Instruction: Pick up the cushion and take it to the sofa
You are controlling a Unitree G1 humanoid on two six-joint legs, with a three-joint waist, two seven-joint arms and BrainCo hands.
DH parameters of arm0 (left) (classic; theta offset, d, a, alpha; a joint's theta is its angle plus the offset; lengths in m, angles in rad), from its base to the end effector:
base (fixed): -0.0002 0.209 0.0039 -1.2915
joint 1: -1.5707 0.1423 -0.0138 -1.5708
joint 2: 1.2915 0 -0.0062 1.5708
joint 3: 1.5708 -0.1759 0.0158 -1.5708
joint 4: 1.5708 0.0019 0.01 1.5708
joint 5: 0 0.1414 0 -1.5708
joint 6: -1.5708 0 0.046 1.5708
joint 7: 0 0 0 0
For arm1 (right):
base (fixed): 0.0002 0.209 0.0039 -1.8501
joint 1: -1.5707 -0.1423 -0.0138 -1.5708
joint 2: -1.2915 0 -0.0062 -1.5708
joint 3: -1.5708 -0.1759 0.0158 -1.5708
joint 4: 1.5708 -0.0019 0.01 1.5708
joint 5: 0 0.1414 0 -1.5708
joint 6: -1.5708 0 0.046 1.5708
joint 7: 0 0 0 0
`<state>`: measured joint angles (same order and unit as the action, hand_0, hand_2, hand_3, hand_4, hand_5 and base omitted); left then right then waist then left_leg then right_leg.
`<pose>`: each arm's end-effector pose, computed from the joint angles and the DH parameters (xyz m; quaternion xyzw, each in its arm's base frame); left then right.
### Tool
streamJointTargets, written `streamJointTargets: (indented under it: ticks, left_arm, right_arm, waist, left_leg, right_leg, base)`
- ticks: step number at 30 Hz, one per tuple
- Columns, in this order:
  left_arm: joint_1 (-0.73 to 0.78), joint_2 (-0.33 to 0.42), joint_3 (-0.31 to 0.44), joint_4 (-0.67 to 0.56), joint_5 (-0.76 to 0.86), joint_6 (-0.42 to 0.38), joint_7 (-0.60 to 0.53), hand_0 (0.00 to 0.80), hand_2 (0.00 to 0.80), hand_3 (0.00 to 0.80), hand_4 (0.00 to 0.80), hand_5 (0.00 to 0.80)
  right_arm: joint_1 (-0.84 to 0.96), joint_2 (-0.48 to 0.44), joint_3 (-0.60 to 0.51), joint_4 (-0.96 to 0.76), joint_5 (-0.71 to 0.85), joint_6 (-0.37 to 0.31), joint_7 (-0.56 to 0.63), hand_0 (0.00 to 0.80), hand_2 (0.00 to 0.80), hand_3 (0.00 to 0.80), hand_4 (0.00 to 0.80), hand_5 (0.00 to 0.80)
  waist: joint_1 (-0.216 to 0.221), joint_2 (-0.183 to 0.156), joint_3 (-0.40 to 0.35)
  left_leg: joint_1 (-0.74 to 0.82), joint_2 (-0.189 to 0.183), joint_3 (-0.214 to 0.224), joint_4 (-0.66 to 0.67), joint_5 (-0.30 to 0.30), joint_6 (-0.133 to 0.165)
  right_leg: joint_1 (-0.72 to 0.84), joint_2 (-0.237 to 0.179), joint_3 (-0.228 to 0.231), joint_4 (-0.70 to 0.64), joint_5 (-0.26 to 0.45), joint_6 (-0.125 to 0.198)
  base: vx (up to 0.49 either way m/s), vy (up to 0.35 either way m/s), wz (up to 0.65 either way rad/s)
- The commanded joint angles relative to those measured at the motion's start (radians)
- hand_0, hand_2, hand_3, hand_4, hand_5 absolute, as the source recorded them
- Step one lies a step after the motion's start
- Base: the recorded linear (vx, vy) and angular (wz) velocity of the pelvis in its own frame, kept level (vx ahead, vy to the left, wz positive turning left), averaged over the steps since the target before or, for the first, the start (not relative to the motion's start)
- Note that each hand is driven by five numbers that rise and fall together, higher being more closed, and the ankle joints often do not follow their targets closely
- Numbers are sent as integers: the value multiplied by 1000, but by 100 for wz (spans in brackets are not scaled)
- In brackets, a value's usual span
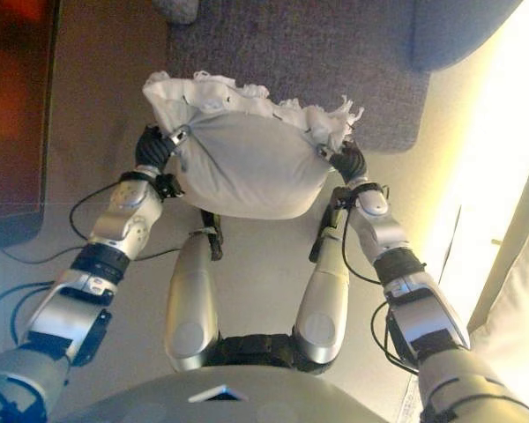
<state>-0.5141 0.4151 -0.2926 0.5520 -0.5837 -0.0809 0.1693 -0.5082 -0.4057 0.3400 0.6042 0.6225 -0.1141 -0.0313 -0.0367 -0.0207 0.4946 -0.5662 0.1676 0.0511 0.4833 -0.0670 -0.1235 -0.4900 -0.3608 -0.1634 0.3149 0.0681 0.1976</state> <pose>0.2938 0.1843 0.0779 -0.0202 0.0256 0.0145 0.9994 0.2905 -0.1809 0.0648 0.0313 0.0441 0.0570 0.9969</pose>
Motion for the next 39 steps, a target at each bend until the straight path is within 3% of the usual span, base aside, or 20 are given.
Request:
streamJointTargets:
  ticks: [1, 4, 8, 13, 15, 20, 22, 24, 27, 30, 39]
  left_arm:
    - [-16, -28, -3, -155, -23, -75, -33, 800, 800, 800, 800, 800]
    - [39, -28, 31, -217, -23, -88, -44, 800, 800, 800, 800, 800]
    - [125, -31, 64, -279, 32, -73, -24, 800, 800, 800, 800, 800]
    - [213, -45, 91, -241, 0, -18, -45, 800, 800, 800, 800, 800]
    - [240, -51, 93, -217, 19, -35, -42, 800, 800, 800, 800, 800]
    - [260, -55, 110, -201, -18, -44, -41, 800, 800, 800, 800, 800]
    - [271, -60, 116, -197, -31, -50, -56, 800, 800, 800, 800, 800]
    - [284, -67, 121, -202, -20, -47, -74, 800, 800, 800, 800, 800]
    - [266, -75, 123, -190, -9, -36, -88, 800, 800, 800, 800, 800]
    - [241, -73, 116, -154, 7, -29, -72, 800, 800, 800, 800, 800]
    - [181, -58, 89, -139, 20, -3, 2, 800, 800, 800, 800, 800]
  right_arm:
    - [2, 51, -40, -160, 9, -89, 27, 800, 800, 800, 800, 800]
    - [53, 55, -80, -208, 50, -75, 4, 800, 800, 800, 800, 800]
    - [132, 66, -96, -247, -78, -81, -35, 800, 800, 800, 800, 800]
    - [204, 92, -74, -253, -1, 15, -65, 800, 800, 800, 800, 800]
    - [222, 106, -64, -239, -8, 31, -49, 800, 800, 800, 800, 800]
    - [226, 107, -39, -251, -5, 91, -41, 800, 800, 800, 800, 800]
    - [230, 106, -36, -257, -8, 96, -41, 800, 800, 800, 800, 800]
    - [236, 105, -39, -263, 4, 103, -47, 800, 800, 800, 800, 800]
    - [243, 108, -51, -263, 15, 90, -65, 800, 800, 800, 800, 800]
    - [233, 125, -53, -243, 43, 76, -75, 800, 800, 800, 800, 800]
    - [214, 163, -51, -197, 51, 71, -78, 800, 800, 800, 800, 800]
  waist:
    - [32, -17, -176]
    - [38, -23, -219]
    - [45, -22, -280]
    - [35, -15, -389]
    - [30, -13, -416]
    - [21, -14, -443]
    - [19, -15, -444]
    - [24, -9, -448]
    - [29, 13, -461]
    - [31, 19, -473]
    - [37, 11, -506]
  left_leg:
    - [68, -1, 18, -87, 29, -13]
    - [157, 8, 37, -150, 43, -14]
    - [279, 25, 60, -227, 56, -13]
    - [440, 60, 53, -314, 93, -8]
    - [491, 79, 40, -348, 110, -9]
    - [518, 102, 5, -306, 168, -25]
    - [507, 89, 3, -247, 170, -25]
    - [513, 53, 3, -256, 155, -19]
    - [524, -11, 69, -395, 155, -11]
    - [538, -39, 40, -412, 127, 9]
    - [560, -115, 53, -400, 63, 67]
  right_leg:
    - [38, -48, 7, -87, 94, 23]
    - [127, -42, -18, -135, 89, 30]
    - [234, -18, -37, -175, 78, 27]
    - [367, 72, 15, -176, 2, 5]
    - [414, 106, 35, -181, -23, -15]
    - [470, 161, 60, -203, -37, -65]
    - [484, 165, 50, -210, -36, -79]
    - [498, 163, 34, -216, -36, -77]
    - [534, 160, -12, -227, -50, -59]
    - [530, 137, 0, -204, -53, -45]
    - [513, 51, 40, -137, 51, -22]
  base:
    - [139, -32, -3]
    - [180, -36, -4]
    - [208, -67, -9]
    - [313, -100, -7]
    - [238, -151, -4]
    - [109, -108, -5]
    - [59, -33, -4]
    - [76, 62, 8]
    - [121, 145, 11]
    - [140, 150, -3]
    - [96, 134, -8]
